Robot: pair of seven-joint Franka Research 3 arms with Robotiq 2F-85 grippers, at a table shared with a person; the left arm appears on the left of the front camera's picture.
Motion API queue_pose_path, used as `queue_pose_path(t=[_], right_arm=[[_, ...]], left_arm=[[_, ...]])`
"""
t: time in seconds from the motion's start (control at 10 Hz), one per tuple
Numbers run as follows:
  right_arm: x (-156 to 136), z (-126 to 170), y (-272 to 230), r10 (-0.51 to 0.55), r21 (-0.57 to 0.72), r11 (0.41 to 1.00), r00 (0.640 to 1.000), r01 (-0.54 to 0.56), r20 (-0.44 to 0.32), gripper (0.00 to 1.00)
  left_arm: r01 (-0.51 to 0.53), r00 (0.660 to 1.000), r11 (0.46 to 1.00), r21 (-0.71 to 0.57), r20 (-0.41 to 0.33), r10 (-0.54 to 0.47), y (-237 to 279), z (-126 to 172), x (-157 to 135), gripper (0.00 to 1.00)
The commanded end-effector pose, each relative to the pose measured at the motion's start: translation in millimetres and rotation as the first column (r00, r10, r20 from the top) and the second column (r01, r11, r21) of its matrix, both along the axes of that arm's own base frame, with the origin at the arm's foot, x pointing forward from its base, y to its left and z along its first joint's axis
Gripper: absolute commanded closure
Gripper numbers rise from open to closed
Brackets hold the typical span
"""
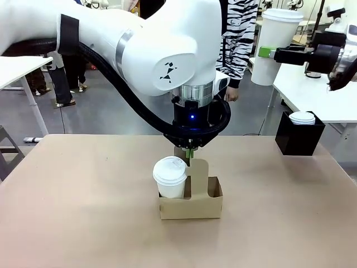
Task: Pour a drink into a cup and package it in a carrier.
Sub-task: Insert the held 600 ml Paper Cup into the Cup Carrier.
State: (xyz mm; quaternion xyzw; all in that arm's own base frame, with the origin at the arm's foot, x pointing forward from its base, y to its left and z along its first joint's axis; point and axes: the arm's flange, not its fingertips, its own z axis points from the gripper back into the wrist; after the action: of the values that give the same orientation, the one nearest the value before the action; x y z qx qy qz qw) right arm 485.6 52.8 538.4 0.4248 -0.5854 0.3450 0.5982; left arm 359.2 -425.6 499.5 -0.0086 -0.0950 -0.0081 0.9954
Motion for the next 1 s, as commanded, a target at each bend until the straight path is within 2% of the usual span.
queue_pose_path(t=[0.0, 0.1, 0.2, 0.4, 0.5, 0.6, 0.7, 0.9], right_arm=[[2.1, 2.9, 3.2, -0.005, 0.004, 1.000, 1.000, 0.005, 0.022, 0.19], [2.1, 2.9, 3.2, -0.005, 0.004, 1.000, 1.000, 0.005, 0.022, 0.19], [2.1, 2.9, 3.2, -0.005, 0.004, 1.000, 1.000, 0.005, 0.022, 0.19], [2.1, 2.9, 3.2, -0.005, 0.004, 1.000, 1.000, 0.005, 0.022, 0.19], [2.1, 2.9, 3.2, -0.005, 0.004, 1.000, 1.000, 0.005, 0.022, 0.19], [0.0, 0.0, 0.0, 0.000, 0.000, 1.000, 1.000, 0.000, 0.000, 0.19], [12.6, -13.4, 19.2, 0.139, 0.039, 0.990, 0.990, -0.137, -0.037, 0.19], [18.9, -39.9, 62.3, 0.282, 0.015, 0.959, 0.957, -0.282, -0.068, 0.19]], left_arm=[[0.009, 1.000, 1.000, 0.000, -0.009, -0.009, 2.1, -1.4, -0.7, 0.98], [0.009, 1.000, 1.000, 0.000, -0.009, -0.009, 2.1, -1.4, -0.7, 0.98], [0.000, 1.000, 1.000, 0.000, 0.000, 0.000, 0.0, -0.1, 0.0, 0.40], [0.041, 0.998, 0.997, -0.063, -0.046, -0.044, 24.4, 26.4, 3.4, 0.40], [0.069, 0.996, 0.994, -0.089, -0.052, -0.074, 35.1, 41.4, 5.2, 0.36], [0.100, 0.992, 0.988, -0.117, -0.067, -0.109, 50.3, 57.1, 9.8, 0.26], [0.141, 0.986, 0.980, -0.143, -0.070, -0.152, 73.2, 74.1, 14.0, 0.00], [0.206, 0.976, 0.960, -0.191, -0.036, -0.217, 123.1, 97.6, 15.6, 0.00]])
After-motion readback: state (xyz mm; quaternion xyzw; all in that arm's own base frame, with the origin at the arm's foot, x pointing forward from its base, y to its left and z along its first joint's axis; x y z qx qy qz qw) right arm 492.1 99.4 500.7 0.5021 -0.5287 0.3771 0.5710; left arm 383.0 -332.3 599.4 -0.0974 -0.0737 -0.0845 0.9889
